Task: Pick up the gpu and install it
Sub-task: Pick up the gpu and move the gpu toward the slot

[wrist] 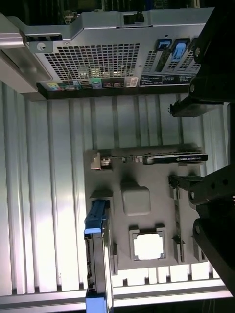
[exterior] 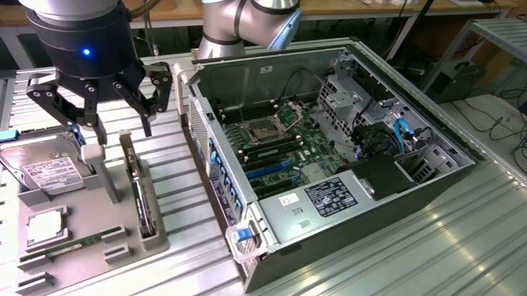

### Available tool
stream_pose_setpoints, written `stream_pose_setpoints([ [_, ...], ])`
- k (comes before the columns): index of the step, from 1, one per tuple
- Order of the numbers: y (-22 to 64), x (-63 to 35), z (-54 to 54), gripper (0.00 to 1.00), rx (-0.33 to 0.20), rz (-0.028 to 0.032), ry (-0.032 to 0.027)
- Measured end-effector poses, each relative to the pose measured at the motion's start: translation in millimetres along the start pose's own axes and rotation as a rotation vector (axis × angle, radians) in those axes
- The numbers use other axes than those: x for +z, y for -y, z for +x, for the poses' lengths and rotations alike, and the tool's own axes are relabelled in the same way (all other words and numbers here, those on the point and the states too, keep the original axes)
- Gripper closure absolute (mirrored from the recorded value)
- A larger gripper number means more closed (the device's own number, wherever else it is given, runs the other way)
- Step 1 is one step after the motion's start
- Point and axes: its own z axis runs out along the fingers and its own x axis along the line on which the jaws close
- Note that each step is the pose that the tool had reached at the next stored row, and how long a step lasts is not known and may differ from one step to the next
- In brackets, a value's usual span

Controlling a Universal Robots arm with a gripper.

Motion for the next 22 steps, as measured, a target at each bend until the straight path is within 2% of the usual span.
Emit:
stream_pose_setpoints([
  [22,4.8,9.6,-0.1,0.40,-0.007,0.0000,-0.0004],
])
